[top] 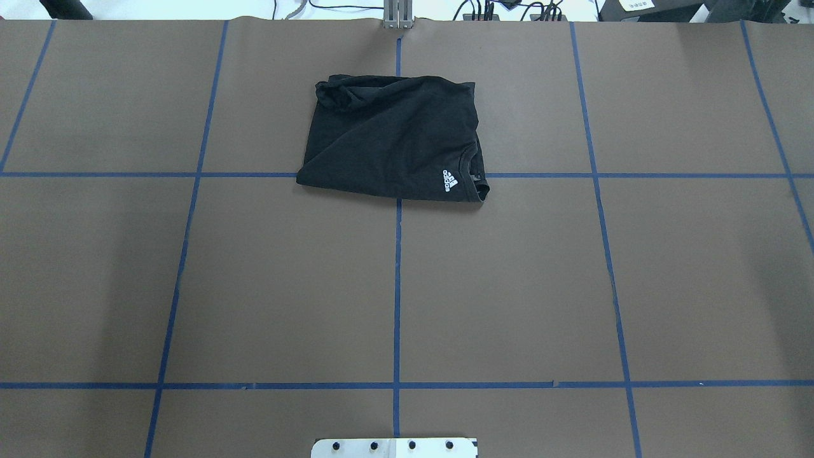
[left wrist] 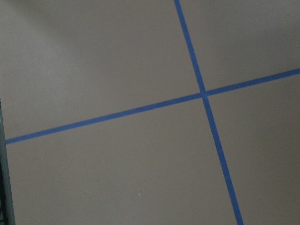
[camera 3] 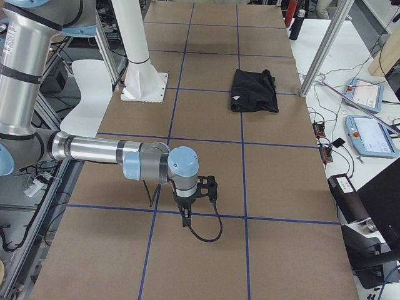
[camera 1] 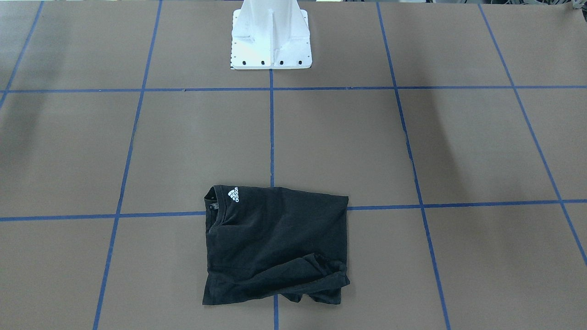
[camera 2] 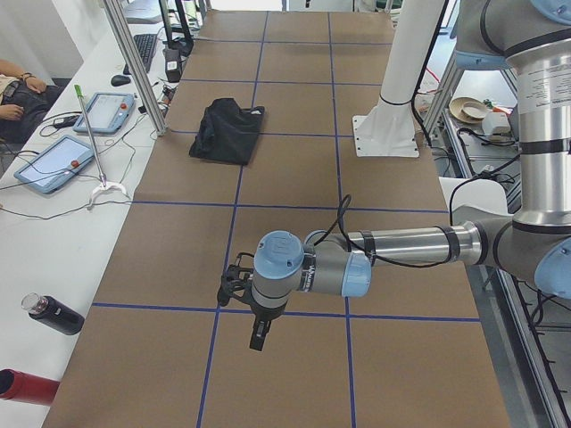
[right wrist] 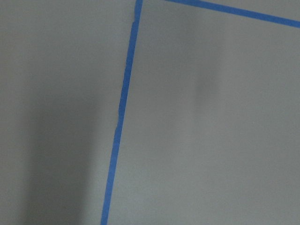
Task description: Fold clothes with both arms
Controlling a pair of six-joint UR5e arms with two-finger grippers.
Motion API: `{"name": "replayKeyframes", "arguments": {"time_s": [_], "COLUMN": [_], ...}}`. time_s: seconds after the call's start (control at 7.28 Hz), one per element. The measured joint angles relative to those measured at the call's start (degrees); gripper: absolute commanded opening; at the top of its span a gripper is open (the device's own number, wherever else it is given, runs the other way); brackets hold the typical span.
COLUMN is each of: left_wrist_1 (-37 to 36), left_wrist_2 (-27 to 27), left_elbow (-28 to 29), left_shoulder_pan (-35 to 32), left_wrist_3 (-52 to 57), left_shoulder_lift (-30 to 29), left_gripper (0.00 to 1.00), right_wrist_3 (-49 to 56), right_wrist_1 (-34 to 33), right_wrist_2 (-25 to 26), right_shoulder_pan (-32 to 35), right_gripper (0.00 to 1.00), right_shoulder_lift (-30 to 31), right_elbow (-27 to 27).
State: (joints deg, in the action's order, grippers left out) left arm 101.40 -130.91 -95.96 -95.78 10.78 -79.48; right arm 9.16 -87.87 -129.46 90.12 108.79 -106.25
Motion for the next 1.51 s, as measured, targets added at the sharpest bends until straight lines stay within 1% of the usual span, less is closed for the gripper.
{"name": "replayKeyframes", "arguments": {"time_s": [0.27, 0.69, 1.24, 1.51], "left_wrist_1": [0.04, -0.21, -0.33, 0.18], "left_wrist_2": [-0.13, 0.37, -0.25, -0.48], "left_elbow": [-0.41, -0.18, -1.25, -1.84], "left_shoulder_pan": [0.04, 0.60, 6.08, 6.98], "left_wrist_3": [-0.74, -4.96, -5.07, -4.71], "left_shoulder_lift": [0.00, -0.04, 0.36, 0.29], "left_gripper": [1.00, 1.00, 1.00, 1.00], "right_wrist_3": [-0.77, -2.39, -2.39, -2.39], "right_wrist_1": [-0.17, -0.12, 0.07, 0.23], "right_wrist_2": [-0.91, -1.48, -1.21, -1.17], "right_shoulder_pan": [-0.77, -1.48, -1.69, -1.70], "right_gripper": [1.00, 1.00, 1.00, 1.00], "right_shoulder_lift": [-0.81, -0.92, -0.78, -0.82], "right_elbow": [-0.46, -0.50, -0.36, -0.33]}}
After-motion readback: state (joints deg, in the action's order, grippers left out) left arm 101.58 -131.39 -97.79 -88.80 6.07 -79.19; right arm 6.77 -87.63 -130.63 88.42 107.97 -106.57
